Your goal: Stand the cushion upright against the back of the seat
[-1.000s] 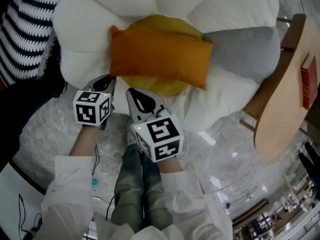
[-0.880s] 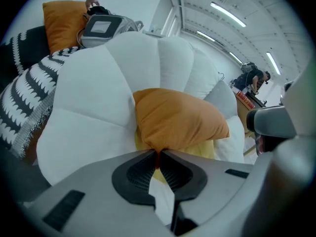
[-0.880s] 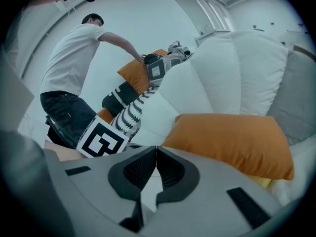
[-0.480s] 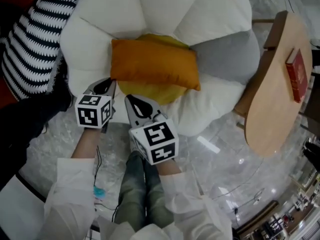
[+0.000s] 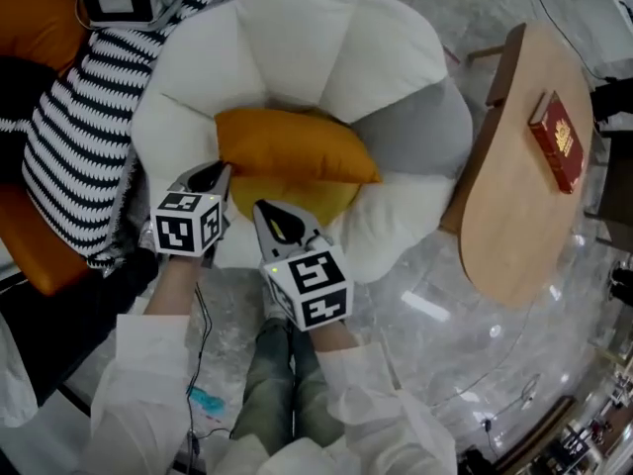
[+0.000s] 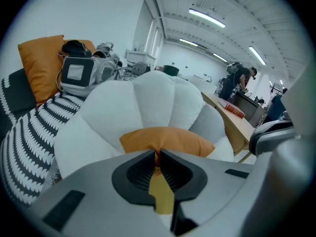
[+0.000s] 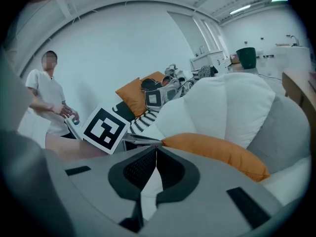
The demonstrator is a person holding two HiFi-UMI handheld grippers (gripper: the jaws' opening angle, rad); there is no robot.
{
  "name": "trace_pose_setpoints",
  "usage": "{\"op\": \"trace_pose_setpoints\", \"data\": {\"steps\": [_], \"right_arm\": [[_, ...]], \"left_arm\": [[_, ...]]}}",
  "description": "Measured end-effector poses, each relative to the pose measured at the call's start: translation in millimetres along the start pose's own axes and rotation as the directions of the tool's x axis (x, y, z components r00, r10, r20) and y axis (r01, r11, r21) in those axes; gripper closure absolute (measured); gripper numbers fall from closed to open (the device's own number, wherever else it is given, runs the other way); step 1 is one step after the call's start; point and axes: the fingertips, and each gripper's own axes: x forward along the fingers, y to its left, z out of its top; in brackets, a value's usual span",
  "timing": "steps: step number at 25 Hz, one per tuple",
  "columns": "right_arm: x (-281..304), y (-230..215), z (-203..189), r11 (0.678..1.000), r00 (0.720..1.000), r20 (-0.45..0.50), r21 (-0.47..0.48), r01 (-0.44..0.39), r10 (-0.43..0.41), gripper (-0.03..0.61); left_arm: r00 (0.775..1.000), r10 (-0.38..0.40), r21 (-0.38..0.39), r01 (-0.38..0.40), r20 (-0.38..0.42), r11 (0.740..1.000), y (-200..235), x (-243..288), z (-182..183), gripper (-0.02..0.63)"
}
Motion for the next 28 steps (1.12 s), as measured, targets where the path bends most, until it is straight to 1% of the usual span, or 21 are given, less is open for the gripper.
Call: {"op": "trace_pose_setpoints", "data": {"steps": [4,9,13,17,19,24,28], "right_arm": [[-14,-7,29,1.0,0.999,0.041,-0.002,0.018,-0.018,0.566],[-32,-13,54,0.999,0.996,0.079,0.006,0.04,-0.04,0.566],[-43,-17,65,0.998,0.994,0.099,0.014,0.055,-0.056,0.566],[-49,-18,76,0.998,0.991,0.116,0.018,0.063,-0.065,0.566],[-52,-18,79,0.998,0.99,0.124,0.018,0.06,-0.062,0.566],[-61,-19,86,0.997,0.987,0.145,0.044,0.066,-0.072,0.566],[-63,-21,92,0.996,0.985,0.155,0.056,0.073,-0.081,0.566]], "left_arm": [[0.997,-0.032,-0.015,0.033,0.066,0.999,-17,-14,41,0.578],[0.99,-0.063,-0.026,0.067,0.125,0.997,-33,-34,77,0.578],[0.978,-0.075,-0.06,0.088,0.193,0.994,-45,-58,103,0.58],[0.965,-0.079,-0.053,0.095,0.249,0.994,-50,-82,128,0.581],[0.961,-0.063,-0.055,0.081,0.269,0.995,-49,-90,137,0.581],[0.946,0.007,-0.072,0.017,0.323,0.997,-42,-108,157,0.583],[0.941,0.056,-0.091,-0.028,0.332,0.995,-27,-115,167,0.583]]}}
